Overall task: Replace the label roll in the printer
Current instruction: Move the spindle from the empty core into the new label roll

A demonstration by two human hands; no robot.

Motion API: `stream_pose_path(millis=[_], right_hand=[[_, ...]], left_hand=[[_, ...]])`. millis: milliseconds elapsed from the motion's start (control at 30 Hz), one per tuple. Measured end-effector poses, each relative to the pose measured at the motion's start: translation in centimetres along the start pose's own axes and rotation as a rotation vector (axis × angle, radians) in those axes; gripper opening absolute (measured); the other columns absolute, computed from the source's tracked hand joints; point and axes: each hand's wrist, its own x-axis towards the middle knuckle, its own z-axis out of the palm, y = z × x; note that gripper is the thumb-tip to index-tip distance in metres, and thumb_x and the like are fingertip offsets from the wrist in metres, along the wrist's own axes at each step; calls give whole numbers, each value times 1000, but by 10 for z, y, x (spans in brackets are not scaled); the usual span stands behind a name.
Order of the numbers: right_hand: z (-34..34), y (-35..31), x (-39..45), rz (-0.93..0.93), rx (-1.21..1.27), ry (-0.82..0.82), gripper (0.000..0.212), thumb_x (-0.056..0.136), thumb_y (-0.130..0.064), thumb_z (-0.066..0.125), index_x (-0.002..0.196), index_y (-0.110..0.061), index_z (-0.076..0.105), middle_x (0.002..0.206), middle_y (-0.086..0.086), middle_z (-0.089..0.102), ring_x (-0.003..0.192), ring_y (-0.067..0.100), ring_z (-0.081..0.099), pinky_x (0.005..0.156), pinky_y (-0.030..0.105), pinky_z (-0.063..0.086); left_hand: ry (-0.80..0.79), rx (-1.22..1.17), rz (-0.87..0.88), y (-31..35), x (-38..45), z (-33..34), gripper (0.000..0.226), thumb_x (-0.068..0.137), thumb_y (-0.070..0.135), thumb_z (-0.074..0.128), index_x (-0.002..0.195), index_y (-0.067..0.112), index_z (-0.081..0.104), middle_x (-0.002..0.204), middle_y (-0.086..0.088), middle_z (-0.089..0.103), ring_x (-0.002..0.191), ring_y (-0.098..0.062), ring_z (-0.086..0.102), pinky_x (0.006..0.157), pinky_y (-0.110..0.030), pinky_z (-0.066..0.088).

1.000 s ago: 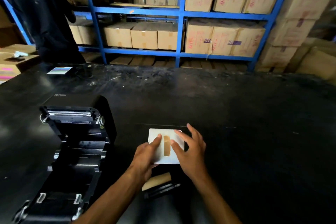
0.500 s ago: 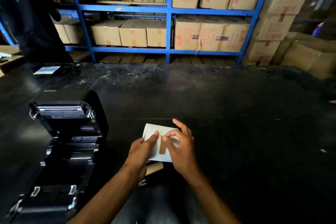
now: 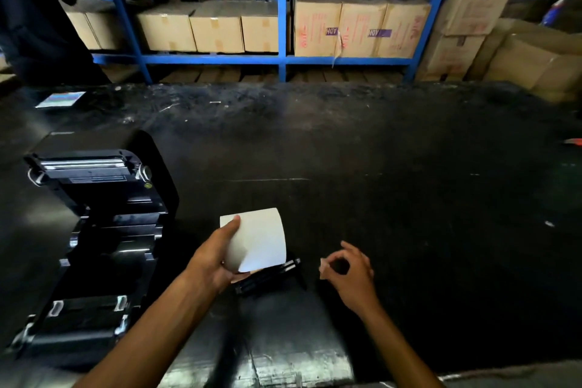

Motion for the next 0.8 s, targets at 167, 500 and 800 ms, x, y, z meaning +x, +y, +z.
stream_pose_path(millis=[167,500,800], right_hand=[[18,21,-2,-42,-242,-42,37,67,-26,79,98,-21,61,152,0,32,141,20,19,110,37,13],[10,22,18,12,-187,-121,40,70,-37,75,106,-30,60,147,1,36,139,18,23,112,37,12],[8,36,-1,-160,-124,38,19,68,-16,80,77,-12,65,129,5,55,125,24,44,95,28,25]], left_hand=[[19,-12,-32,-11,-4,-8,14,83,34,67,85,23,59,89,-3,61,79,-24,58,65,-48,49],[20,-31,-8,-11,-9,-19,14,84,33,67,89,23,60,91,-4,62,82,-25,59,64,-49,50],[25,-79,-17,-11,-12,-24,14,85,32,66,88,20,59,89,-5,62,81,-26,59,80,-54,47]])
